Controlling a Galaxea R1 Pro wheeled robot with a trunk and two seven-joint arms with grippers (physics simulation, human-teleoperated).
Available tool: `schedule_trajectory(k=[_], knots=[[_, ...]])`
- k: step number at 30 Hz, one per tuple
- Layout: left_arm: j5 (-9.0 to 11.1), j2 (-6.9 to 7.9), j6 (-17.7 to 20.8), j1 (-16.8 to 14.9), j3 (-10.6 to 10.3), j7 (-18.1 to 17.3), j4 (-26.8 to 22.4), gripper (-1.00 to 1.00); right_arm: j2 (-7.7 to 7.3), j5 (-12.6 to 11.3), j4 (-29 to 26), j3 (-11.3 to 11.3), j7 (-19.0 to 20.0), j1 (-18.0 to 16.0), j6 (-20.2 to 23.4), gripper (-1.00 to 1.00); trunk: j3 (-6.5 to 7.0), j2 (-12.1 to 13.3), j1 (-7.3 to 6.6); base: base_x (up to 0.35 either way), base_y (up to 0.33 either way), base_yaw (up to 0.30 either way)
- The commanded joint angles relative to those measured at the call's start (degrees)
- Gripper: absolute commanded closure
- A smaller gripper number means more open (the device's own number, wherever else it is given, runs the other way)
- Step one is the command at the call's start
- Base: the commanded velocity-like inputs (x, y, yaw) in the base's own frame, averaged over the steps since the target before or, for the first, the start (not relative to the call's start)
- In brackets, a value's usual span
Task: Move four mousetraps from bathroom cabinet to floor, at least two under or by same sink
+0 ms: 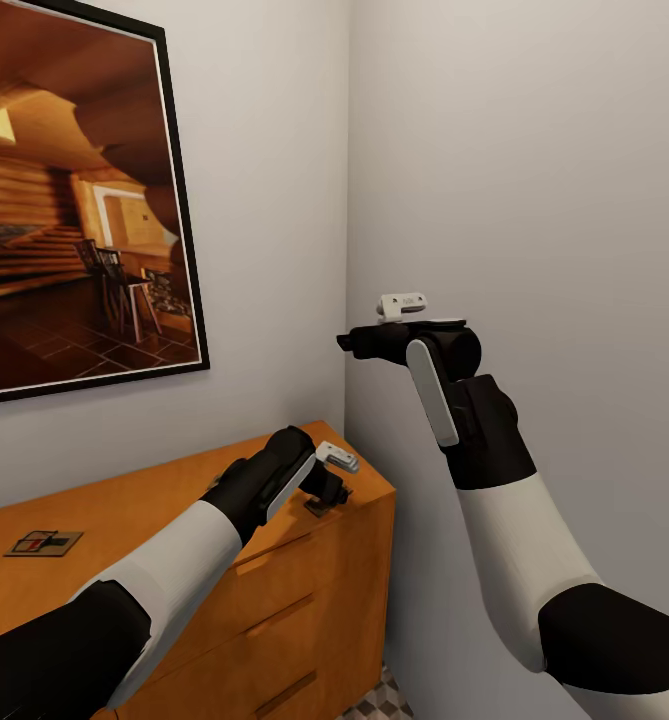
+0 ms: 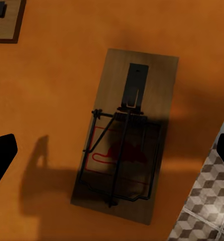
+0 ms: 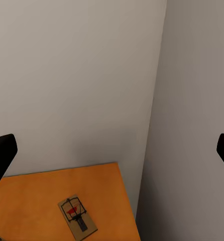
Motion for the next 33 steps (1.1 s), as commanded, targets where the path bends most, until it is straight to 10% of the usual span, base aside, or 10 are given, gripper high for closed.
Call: schedule_trajectory(k=[1,21,33], knots=[[0.12,0.04,0.19,-0.06,-0.12,-0.06,-0.03,-1.00,0.00,-0.60,-0.04,0.04,-0.60,-0.07,0.18,-1.00,-0.07,-0.04,0.00,0.000,0.000,0.000],[0.18,0.78,0.02,-0.06,-0.81,-0.81,-0.05,-1.00,0.00,-0.52,-0.09,0.04,-0.60,-0.06,0.18,-1.00,-0.07,-0.04,0.00,0.000,0.000,0.000],[0.22,1.53,-0.01,-0.06,-5.97,-3.44,0.03,-1.00,0.00,-0.51,-0.08,-0.01,-0.60,-0.06,0.18,-1.00,-0.07,-0.04,0.00,0.000,0.000,0.000]])
